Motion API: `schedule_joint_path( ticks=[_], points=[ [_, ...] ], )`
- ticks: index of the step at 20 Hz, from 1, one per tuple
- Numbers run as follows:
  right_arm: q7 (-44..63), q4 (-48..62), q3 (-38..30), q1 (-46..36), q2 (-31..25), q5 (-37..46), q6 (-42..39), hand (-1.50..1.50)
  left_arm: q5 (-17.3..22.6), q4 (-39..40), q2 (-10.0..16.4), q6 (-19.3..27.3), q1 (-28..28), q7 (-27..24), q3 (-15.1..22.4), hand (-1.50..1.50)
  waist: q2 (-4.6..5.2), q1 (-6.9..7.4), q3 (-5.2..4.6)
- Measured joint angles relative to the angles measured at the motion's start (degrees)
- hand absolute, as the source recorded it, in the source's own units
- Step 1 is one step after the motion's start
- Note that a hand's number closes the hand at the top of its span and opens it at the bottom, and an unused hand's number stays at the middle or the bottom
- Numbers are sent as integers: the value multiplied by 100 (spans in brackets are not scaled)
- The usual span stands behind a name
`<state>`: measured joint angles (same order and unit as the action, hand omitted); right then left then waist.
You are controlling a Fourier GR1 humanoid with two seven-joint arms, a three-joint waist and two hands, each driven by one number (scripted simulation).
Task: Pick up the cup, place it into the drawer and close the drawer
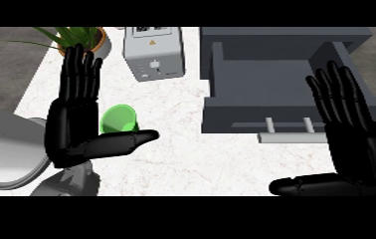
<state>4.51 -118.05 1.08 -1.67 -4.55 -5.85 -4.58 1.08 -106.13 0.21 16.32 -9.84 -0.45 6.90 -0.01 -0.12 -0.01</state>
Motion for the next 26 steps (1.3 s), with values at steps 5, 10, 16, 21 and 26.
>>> schedule_joint_path(
  ticks=[5,10,16,21,26],
  points=[
    [93,146,30,-269,88,118,96,-150,-27,24,-14,150,8,25,102,-150,0,9,1],
    [125,174,-26,-351,104,68,74,-150,7,275,-9,268,16,-104,121,-150,-1,8,1],
    [115,158,-211,-322,39,-45,-8,-150,141,338,32,130,228,-183,-63,-150,-1,9,1],
    [126,55,-161,-258,61,3,-29,-150,222,599,34,85,412,-365,-151,-150,-1,8,0],
    [223,16,-241,-307,36,-61,-37,-150,225,960,6,120,643,-649,-197,-150,0,9,0]
  ],
)
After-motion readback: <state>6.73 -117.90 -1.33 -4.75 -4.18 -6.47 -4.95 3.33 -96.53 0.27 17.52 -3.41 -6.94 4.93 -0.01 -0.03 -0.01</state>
